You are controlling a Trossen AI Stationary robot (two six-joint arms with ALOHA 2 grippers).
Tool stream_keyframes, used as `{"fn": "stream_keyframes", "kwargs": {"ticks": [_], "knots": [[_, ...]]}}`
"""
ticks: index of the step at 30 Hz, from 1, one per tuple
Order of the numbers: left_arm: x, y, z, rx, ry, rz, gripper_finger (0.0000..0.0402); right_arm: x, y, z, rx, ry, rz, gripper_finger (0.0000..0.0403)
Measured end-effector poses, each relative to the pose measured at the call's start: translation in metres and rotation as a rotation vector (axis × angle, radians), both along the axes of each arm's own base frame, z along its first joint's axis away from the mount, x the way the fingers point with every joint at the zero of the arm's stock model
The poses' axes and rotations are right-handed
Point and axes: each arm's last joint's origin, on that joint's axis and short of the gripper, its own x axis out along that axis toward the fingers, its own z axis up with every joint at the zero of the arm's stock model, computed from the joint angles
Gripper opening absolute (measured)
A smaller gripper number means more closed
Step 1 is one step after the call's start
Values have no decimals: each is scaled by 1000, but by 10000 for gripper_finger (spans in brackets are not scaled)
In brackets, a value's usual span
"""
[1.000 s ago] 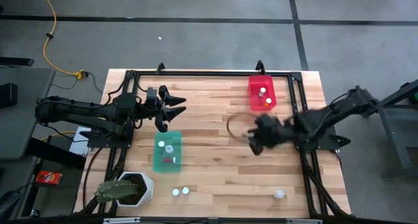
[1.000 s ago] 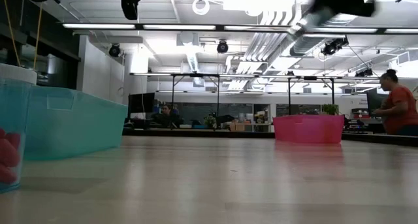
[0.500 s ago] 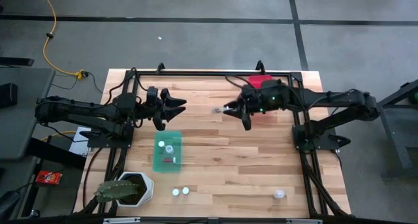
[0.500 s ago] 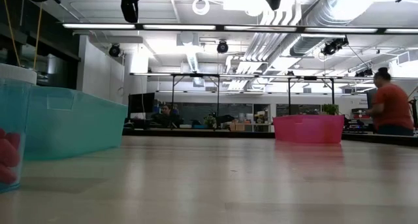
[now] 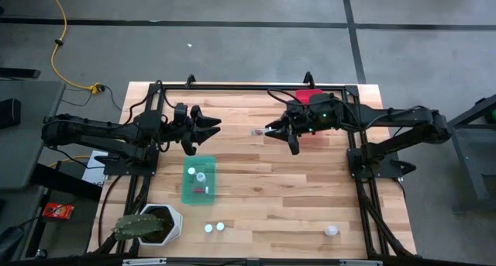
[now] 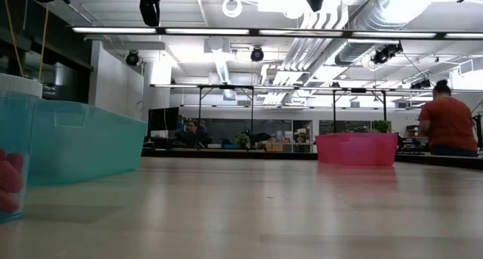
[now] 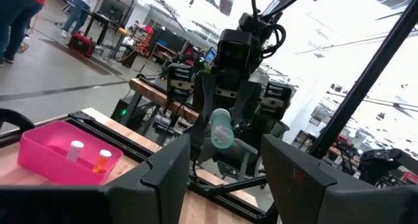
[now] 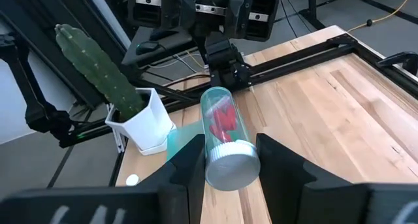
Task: Pick and place medicine bottles into bin by pill shape (circle, oval)
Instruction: Put the blue capsule bottle into the blue bin
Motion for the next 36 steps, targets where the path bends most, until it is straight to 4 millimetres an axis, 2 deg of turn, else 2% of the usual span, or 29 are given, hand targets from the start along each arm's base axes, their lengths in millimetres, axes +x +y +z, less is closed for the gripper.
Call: {"fn": "stream_keyframes", "kwargs": {"ticks": [5, 10, 15, 20, 30, 36], "knots": [[0, 0, 0, 3, 1, -14, 177, 9, 0, -8, 26, 29, -9, 103], [0, -2, 0, 12, 3, -67, 177, 38, 11, -42, 32, 151, 45, 103], [1, -5, -7, 13, 73, -160, 177, 67, 21, -69, 56, 157, 132, 103], [-5, -5, -7, 34, 110, -150, 177, 90, 24, -96, 71, 214, 176, 103], [-26, -4, 11, 113, 21, -1, 177, 153, 22, -114, -19, 195, 321, 103], [-39, -4, 20, 109, -38, 59, 177, 193, 17, -130, -43, 190, 326, 103]]}}
